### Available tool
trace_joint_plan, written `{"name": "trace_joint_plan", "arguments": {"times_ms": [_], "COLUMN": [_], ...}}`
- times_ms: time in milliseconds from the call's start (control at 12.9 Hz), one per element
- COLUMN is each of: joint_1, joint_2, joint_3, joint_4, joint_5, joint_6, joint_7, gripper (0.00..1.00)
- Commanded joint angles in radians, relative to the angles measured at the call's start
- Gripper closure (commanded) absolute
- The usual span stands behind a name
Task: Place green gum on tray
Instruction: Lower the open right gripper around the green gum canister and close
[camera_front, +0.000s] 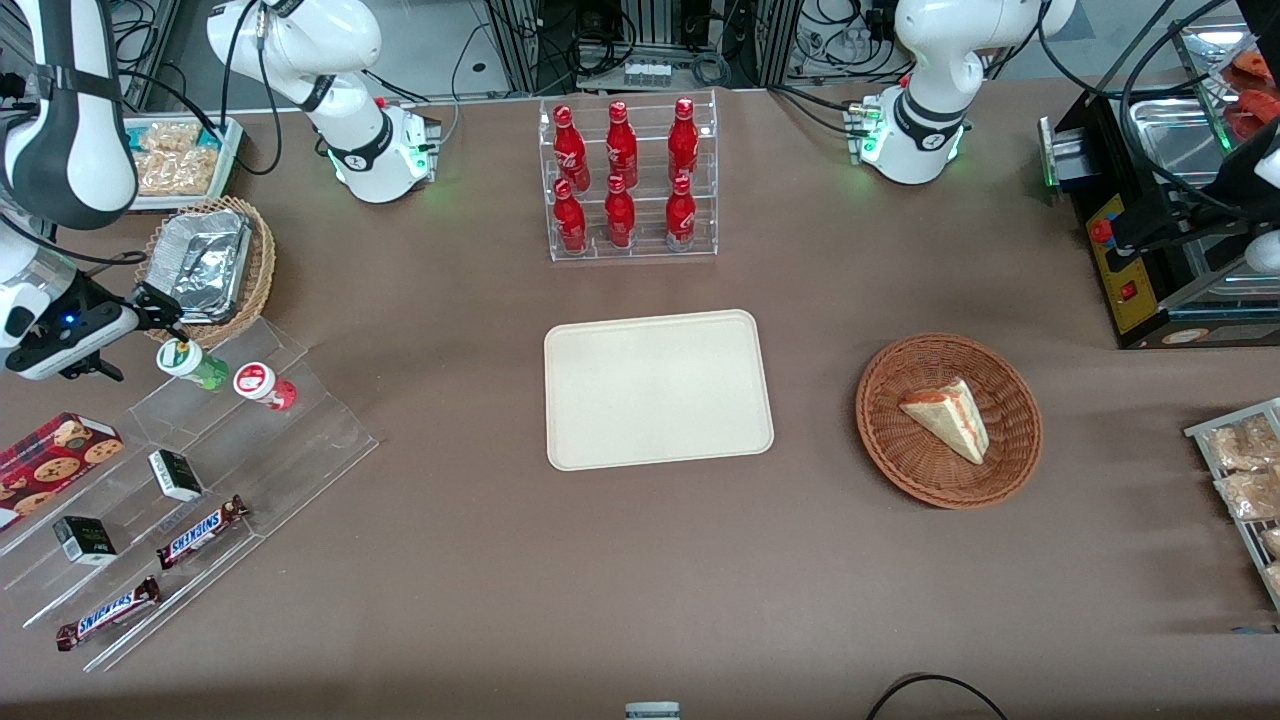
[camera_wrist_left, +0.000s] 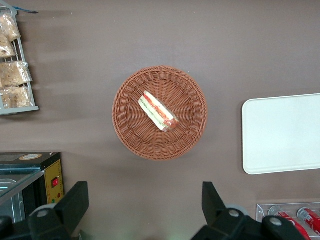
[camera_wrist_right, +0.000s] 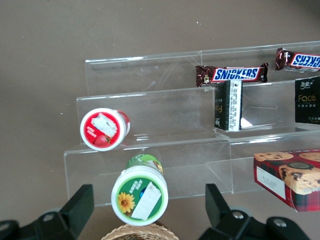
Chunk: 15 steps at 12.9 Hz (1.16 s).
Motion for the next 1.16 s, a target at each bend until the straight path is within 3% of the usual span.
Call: {"name": "trace_joint_plan", "arguments": {"times_ms": [0,1007,1085], "joint_1": [0.0,0.0,0.0], "joint_2": [-0.015,0.05,0.051], "joint_3": [-0.002,-0.002,-0.002], "joint_4": [-0.054,-0.078,-0.078], "joint_5": [-0.014,-0.014,-0.014], "joint_6": [0.074,0.146,0.146], "joint_7": [-0.038,-0.04,-0.041], "gripper": [0.01,0.01,0.13]}}
